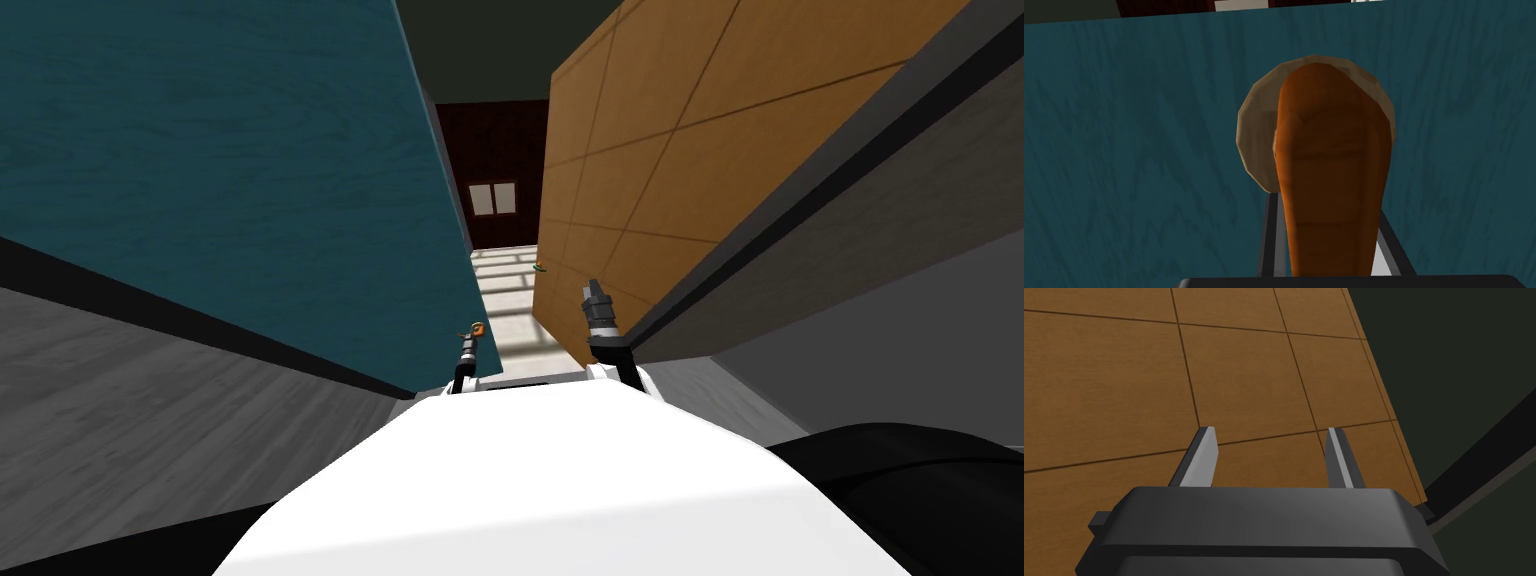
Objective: Push the door open
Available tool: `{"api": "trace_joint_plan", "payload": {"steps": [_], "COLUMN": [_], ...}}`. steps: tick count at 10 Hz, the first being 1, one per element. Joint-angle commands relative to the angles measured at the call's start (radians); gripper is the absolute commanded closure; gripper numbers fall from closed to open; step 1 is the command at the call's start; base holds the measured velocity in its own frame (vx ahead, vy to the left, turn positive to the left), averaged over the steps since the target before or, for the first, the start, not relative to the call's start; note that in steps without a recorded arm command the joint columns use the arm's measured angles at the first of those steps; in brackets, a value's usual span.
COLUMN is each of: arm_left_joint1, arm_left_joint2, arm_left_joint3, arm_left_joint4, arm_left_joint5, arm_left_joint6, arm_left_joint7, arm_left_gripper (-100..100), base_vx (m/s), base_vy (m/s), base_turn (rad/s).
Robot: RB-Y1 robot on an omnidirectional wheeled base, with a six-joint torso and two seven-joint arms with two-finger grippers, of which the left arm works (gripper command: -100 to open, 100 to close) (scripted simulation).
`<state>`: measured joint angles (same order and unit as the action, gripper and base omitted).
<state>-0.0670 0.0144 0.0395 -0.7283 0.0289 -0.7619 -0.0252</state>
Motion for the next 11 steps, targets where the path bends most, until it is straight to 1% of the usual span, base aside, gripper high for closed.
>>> {"api": "trace_joint_plan", "payload": {"steps": [1,5,6,8,9,10,11], "arm_left_joint1": [-0.016,-0.021,-0.021,-0.021,-0.024,-0.025,-0.027], "arm_left_joint2": [0.014,0.029,0.029,0.029,0.032,0.032,0.032], "arm_left_joint3": [0.02,0.063,0.063,0.063,0.089,0.095,0.109], "arm_left_joint4": [0.0,0.003,0.003,0.003,0.005,0.005,0.006], "arm_left_joint5": [0.009,0.031,0.031,0.031,0.044,0.047,0.054], "arm_left_joint6": [-0.007,-0.01,-0.01,-0.01,-0.011,-0.012,-0.013], "arm_left_joint7": [-0.009,-0.036,-0.036,-0.036,-0.052,-0.056,-0.065], "arm_left_gripper": [100,100,100,100,100,100,100], "base_vx": [0.195,0.198,0.142,0.02,0.097,0.172,0.175], "base_vy": [-0.038,-0.048,-0.029,0.009,-0.033,-0.055,-0.063], "base_turn": [0.051,0.083,0.054,-0.026,0.126,0.143,0.114]}}
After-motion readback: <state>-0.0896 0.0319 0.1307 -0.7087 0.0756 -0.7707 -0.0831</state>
